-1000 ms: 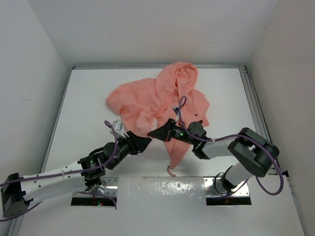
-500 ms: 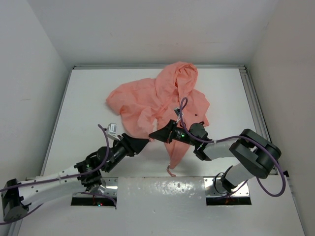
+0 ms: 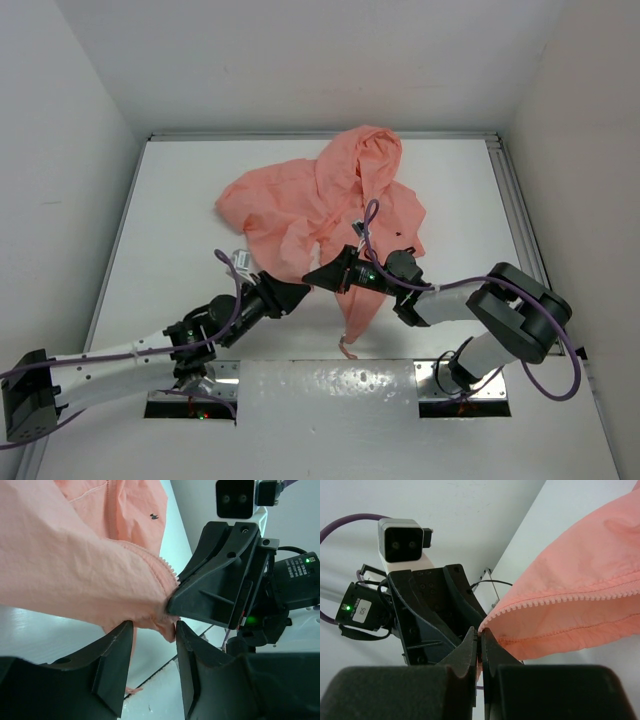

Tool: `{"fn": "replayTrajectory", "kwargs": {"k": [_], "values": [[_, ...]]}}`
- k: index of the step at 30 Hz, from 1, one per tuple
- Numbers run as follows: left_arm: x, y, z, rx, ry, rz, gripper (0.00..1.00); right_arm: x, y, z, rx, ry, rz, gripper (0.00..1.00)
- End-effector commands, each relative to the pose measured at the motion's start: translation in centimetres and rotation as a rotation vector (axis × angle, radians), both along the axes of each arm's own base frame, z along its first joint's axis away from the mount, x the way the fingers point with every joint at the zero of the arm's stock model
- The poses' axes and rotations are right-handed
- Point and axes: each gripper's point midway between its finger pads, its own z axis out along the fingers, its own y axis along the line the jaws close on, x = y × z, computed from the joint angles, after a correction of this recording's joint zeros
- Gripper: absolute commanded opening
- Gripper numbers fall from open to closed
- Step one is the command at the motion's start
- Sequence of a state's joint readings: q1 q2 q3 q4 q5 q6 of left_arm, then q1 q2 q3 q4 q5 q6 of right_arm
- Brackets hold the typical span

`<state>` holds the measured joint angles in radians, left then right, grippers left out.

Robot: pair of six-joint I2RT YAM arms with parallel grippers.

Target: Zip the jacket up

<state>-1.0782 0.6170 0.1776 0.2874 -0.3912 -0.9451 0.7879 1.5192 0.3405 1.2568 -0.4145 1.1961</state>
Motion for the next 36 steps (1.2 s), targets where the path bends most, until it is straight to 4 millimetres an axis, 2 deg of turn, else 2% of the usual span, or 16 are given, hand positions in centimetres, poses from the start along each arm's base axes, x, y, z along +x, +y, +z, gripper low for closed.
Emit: {"fn": "replayTrajectory", "kwargs": {"k": [1,6,11,20,24,25,26,29,30,31,33,36], "values": [[0.2,-0.8,3.7,-0.081,-0.075,-0.015,0.37,-0.5,0.2,3.5,0.091,-0.124,0.026,0.0],[0.6,-0.9,3.7,-0.067,-0.088,-0.003,0.33,-0.7,0.2,3.6,0.094,-0.126,0.039,0.0],[1.0,-0.8,4.1,-0.064,-0.102,0.012,0.17,-0.8,0.2,3.5,0.091,-0.123,0.04,0.0],[1.1,-0.9,4.3,-0.045,-0.119,0.008,0.0,-0.7,0.3,3.0,0.072,-0.108,0.04,0.0],[1.2,-0.8,4.4,-0.041,-0.123,0.014,0.0,-0.5,0.5,2.6,0.047,-0.084,0.041,0.0],[1.2,-0.8,4.3,-0.041,-0.119,0.018,0.0,-0.3,0.5,2.9,0.043,-0.088,0.039,0.11],[1.3,-0.7,4.2,-0.037,-0.116,0.023,0.0,-0.4,0.6,2.2,0.014,-0.065,0.04,0.18],[1.4,-0.6,4.0,-0.03,-0.111,0.033,0.0,-0.4,0.3,1.9,-0.032,-0.067,0.033,0.35],[1.5,-0.5,4.0,-0.029,-0.109,0.038,0.0,-0.4,0.3,1.3,-0.055,-0.065,0.034,0.36],[1.5,-0.5,3.9,-0.029,-0.108,0.041,0.0,-0.4,0.1,1.6,-0.058,-0.073,0.027,0.36],[1.6,-0.4,4.0,-0.032,-0.107,0.051,0.0,-0.4,-0.2,1.0,-0.094,-0.056,0.023,0.35],[1.6,-0.4,4.2,-0.034,-0.114,0.049,0.0,-0.6,-0.4,0.7,-0.104,-0.044,0.019,0.32]]}}
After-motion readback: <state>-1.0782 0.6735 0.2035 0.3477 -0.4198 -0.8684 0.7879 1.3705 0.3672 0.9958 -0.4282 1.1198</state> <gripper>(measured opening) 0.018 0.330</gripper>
